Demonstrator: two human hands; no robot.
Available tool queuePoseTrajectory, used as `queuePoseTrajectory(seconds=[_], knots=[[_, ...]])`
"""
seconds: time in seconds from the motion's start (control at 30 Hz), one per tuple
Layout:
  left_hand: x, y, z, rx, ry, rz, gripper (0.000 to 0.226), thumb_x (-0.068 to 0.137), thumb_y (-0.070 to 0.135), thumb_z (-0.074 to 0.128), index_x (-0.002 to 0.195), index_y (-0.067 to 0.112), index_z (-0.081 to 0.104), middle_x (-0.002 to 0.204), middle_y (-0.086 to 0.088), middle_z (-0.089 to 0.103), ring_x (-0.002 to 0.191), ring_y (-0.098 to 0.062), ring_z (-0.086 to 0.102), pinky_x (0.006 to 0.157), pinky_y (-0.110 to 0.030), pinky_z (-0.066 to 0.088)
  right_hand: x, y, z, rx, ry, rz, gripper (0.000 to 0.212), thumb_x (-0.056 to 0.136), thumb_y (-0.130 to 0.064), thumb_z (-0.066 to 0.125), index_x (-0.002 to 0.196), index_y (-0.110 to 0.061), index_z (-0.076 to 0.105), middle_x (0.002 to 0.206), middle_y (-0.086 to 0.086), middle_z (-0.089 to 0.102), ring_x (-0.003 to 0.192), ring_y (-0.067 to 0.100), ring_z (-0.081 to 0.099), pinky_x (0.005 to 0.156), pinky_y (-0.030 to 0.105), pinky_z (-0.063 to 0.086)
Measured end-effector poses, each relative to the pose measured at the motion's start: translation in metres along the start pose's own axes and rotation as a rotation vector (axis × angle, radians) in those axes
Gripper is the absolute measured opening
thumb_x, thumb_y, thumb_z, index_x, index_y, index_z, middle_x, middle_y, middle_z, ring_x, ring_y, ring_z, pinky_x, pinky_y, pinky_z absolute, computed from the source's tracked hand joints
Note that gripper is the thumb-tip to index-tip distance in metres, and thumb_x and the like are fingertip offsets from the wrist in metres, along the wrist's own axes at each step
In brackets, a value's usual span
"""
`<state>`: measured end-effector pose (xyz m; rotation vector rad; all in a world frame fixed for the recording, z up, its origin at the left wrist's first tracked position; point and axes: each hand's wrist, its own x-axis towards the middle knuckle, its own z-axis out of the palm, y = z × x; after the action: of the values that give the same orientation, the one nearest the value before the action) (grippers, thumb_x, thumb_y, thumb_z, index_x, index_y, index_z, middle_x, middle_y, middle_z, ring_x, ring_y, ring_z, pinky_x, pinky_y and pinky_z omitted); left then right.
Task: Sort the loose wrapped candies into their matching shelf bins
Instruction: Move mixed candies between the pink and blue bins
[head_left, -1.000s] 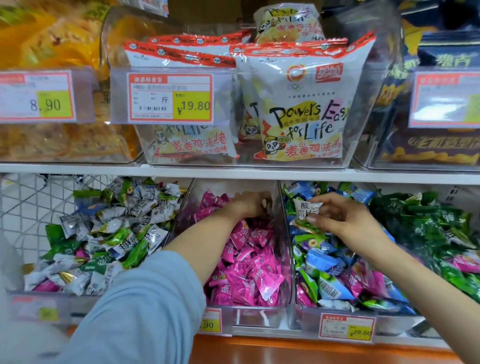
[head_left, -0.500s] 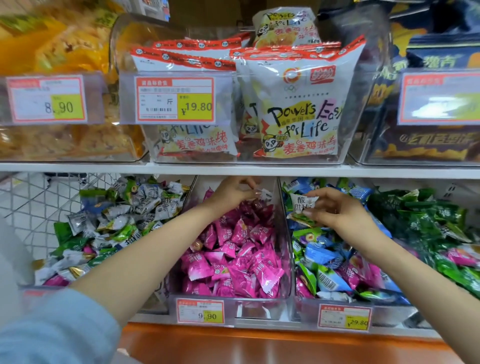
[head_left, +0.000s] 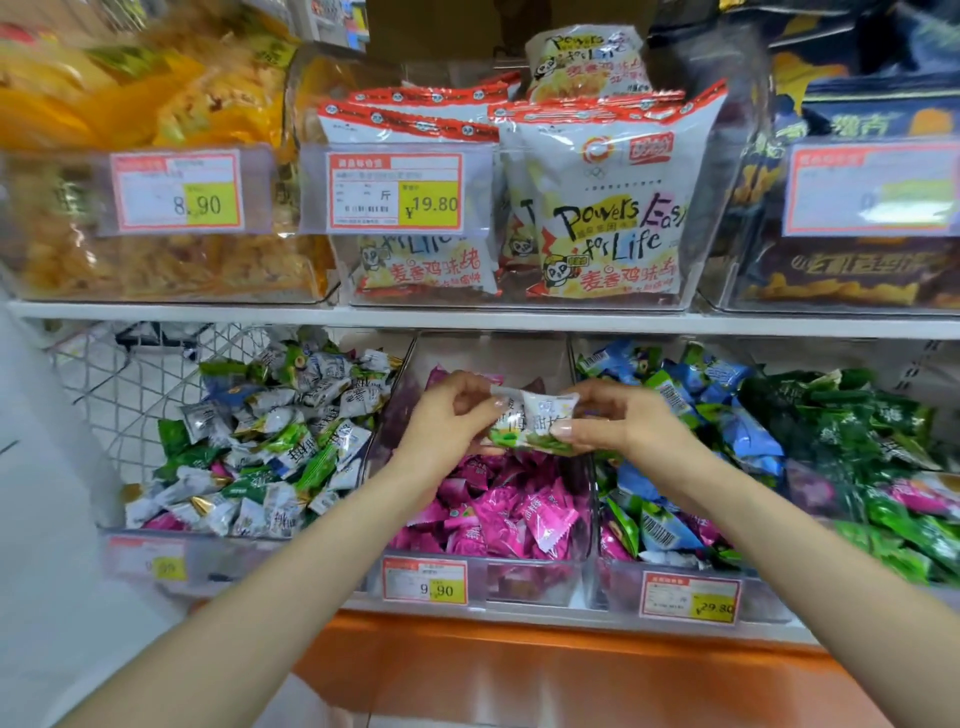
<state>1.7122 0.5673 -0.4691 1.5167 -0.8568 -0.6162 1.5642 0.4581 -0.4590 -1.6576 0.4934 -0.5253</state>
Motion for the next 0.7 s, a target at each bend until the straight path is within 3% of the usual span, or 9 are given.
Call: queuePoseTrajectory(seconds=[0.1, 0.2, 0.27, 0.33, 0.47, 0.53, 0.6, 0.67, 0.7], knots=[[-0.007, 0.001, -0.001, 0.009, -0.071, -0.002, 0.017, 0.094, 0.017, 0.052, 0.109, 0.008, 0.055, 0.095, -0.003, 0.059, 0.082, -0.008, 0.060, 0.067, -0.017, 0.056, 0.002, 0.000, 0.009, -0.021, 0.065, -0.020, 0.023, 0.074, 0.002, 0.071, 0.084, -0.016, 0.060, 0.072, 0.000, 0.063, 0.056, 0.000, 0.059, 0.053, 0.016, 0.047], [-0.011, -0.002, -0.006, 0.040, -0.163, -0.018, 0.037, 0.083, 0.022, 0.068, 0.115, 0.014, 0.050, 0.109, -0.004, 0.063, 0.097, -0.010, 0.062, 0.085, -0.023, 0.053, 0.005, 0.000, 0.014, -0.050, 0.110, -0.043, 0.028, 0.071, 0.003, 0.074, 0.080, -0.015, 0.054, 0.067, -0.001, 0.057, 0.048, 0.002, 0.052, 0.048, 0.020, 0.041], [-0.013, -0.005, -0.008, 0.096, -0.143, 0.004, 0.051, 0.074, 0.022, 0.077, 0.117, 0.018, 0.048, 0.109, 0.005, 0.061, 0.101, -0.005, 0.059, 0.088, -0.015, 0.048, 0.005, -0.001, 0.021, -0.030, 0.091, -0.047, 0.025, 0.073, 0.006, 0.072, 0.081, -0.010, 0.054, 0.066, 0.002, 0.056, 0.047, 0.006, 0.054, 0.046, 0.020, 0.045], [-0.014, -0.005, -0.011, 0.147, -0.085, 0.055, 0.049, 0.073, 0.017, 0.078, 0.113, 0.021, 0.050, 0.105, 0.011, 0.060, 0.100, -0.002, 0.058, 0.086, -0.009, 0.044, 0.005, -0.001, 0.028, 0.008, 0.063, -0.048, 0.020, 0.076, 0.011, 0.066, 0.085, -0.003, 0.055, 0.070, 0.009, 0.056, 0.046, 0.009, 0.059, 0.048, 0.019, 0.051], [-0.015, -0.002, -0.027, 0.254, -0.014, 0.110, 0.049, 0.075, 0.019, 0.077, 0.116, 0.024, 0.050, 0.110, 0.009, 0.060, 0.105, -0.009, 0.057, 0.093, -0.021, 0.045, 0.007, -0.004, 0.036, 0.112, 0.013, -0.037, 0.020, 0.083, 0.012, 0.059, 0.099, 0.000, 0.057, 0.087, 0.016, 0.061, 0.060, 0.016, 0.067, 0.058, 0.022, 0.056], [-0.011, 0.006, -0.045, 0.363, 0.065, 0.133, 0.051, 0.078, 0.021, 0.073, 0.123, 0.021, 0.048, 0.107, 0.017, 0.054, 0.100, -0.005, 0.053, 0.085, -0.016, 0.041, 0.009, -0.004, 0.037, -0.024, 0.006, -0.075, 0.021, 0.086, 0.005, 0.059, 0.099, -0.012, 0.061, 0.096, 0.011, 0.066, 0.072, 0.017, 0.068, 0.066, 0.024, 0.057], [-0.006, 0.015, -0.071, 0.499, 0.184, 0.169, 0.050, 0.081, 0.019, 0.070, 0.125, 0.016, 0.047, 0.094, 0.015, 0.052, 0.082, -0.004, 0.050, 0.066, -0.012, 0.038, 0.012, -0.001, 0.036, -0.184, 0.031, -0.109, 0.018, 0.088, -0.002, 0.061, 0.101, -0.014, 0.064, 0.097, 0.004, 0.068, 0.075, 0.008, 0.067, 0.066, 0.018, 0.055], [0.002, 0.018, -0.102, 0.621, 0.296, 0.138, 0.052, 0.082, 0.019, 0.068, 0.127, 0.010, 0.045, 0.092, 0.000, 0.054, 0.073, -0.016, 0.050, 0.059, -0.023, 0.041, 0.016, 0.003, 0.034, -0.272, 0.061, -0.133, 0.015, 0.088, -0.004, 0.062, 0.098, -0.014, 0.066, 0.091, -0.001, 0.068, 0.067, -0.003, 0.063, 0.061, 0.012, 0.049], [0.005, 0.016, -0.115, 0.669, 0.330, 0.119, 0.054, 0.081, 0.021, 0.069, 0.128, 0.009, 0.045, 0.099, -0.005, 0.056, 0.076, -0.022, 0.054, 0.064, -0.027, 0.045, 0.018, 0.006, 0.034, -0.300, 0.070, -0.139, 0.015, 0.088, -0.005, 0.062, 0.094, -0.017, 0.067, 0.089, -0.003, 0.068, 0.064, -0.005, 0.061, 0.060, 0.011, 0.048]])
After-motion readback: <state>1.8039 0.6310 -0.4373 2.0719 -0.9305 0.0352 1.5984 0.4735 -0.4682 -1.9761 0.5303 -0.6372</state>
